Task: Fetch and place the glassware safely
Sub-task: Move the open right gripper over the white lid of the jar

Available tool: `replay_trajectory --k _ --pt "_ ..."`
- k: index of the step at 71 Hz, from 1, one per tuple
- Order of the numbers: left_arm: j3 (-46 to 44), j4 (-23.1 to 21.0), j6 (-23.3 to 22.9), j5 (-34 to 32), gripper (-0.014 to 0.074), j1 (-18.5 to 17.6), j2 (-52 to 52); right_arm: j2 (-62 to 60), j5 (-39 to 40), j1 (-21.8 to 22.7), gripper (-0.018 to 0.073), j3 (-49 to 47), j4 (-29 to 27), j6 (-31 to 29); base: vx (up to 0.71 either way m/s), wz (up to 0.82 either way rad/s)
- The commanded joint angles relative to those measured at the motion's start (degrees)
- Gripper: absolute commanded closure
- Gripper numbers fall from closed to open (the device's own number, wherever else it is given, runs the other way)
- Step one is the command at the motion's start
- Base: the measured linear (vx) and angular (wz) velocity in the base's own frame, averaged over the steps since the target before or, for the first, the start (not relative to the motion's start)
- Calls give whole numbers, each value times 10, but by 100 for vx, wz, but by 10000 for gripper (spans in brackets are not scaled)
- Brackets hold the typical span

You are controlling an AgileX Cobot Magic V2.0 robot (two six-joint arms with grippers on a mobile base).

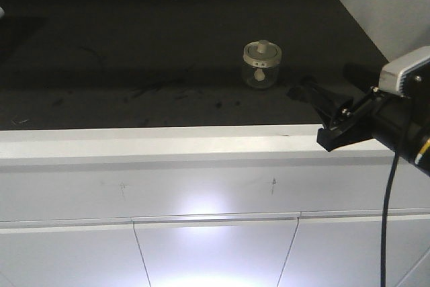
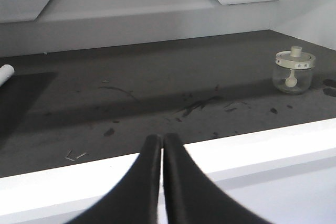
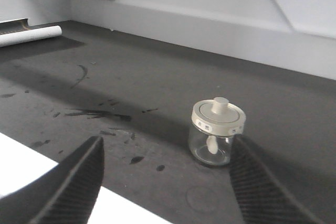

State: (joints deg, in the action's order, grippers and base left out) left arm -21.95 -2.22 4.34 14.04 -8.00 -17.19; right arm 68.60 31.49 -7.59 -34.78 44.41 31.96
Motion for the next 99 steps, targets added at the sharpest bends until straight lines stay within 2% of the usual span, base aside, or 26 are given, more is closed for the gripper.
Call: replay_trajectory --k 1,35,52,75,99 --pt "-13 -5 0 -38 603 -5 -5 35 59 -2 61 -50 -19 -2 0 0" --pt "-13 -5 0 -38 603 -5 -5 304 87 -2 68 -326 -20 -2 0 0" --pt "-13 -5 0 -38 603 -5 -5 402 84 -2 68 -442 -49 -2 0 0" --pt "-13 -5 0 -38 603 -5 -5 496 83 -2 68 -522 -51 1 0 0" --pt "-13 -5 0 -38 603 -5 -5 532 83 -2 68 -546 -52 1 0 0"
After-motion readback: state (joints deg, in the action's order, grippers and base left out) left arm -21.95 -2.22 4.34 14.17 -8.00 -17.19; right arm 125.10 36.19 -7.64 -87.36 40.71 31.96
